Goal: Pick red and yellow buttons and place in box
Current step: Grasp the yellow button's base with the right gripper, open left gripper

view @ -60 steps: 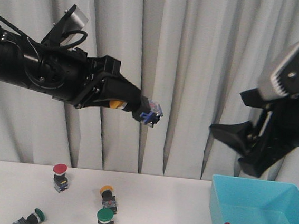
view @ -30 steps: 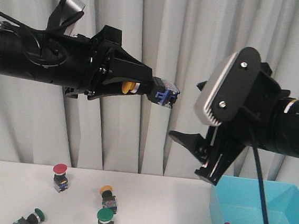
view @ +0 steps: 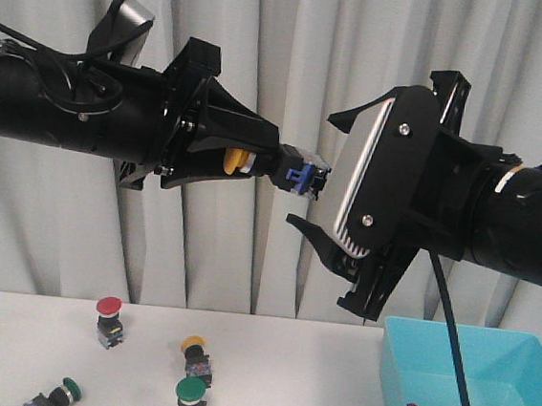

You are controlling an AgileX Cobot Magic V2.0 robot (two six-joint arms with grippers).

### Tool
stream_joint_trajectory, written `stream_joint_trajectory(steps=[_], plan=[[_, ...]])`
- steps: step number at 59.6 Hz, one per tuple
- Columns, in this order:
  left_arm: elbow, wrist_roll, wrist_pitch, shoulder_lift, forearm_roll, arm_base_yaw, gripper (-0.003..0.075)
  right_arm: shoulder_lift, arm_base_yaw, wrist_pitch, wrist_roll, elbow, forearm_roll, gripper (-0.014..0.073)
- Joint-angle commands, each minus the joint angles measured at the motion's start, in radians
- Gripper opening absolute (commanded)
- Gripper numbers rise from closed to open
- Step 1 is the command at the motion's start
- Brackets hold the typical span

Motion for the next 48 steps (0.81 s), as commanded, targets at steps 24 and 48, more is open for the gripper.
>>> stream_joint_trajectory(steps=[24, 48], plan=[[-0.030, -0.054, -0.051, -0.049, -0.154, -0.005, 0.0004, 0.003, 0.001, -0.145, -0.049, -0.026, 0.018, 0.0595], [-0.030, -0.055, -0.039, -0.049, -0.152, -0.005, 0.0008, 0.003, 0.001, -0.196, -0.049, -0.026, 0.019, 0.0595]])
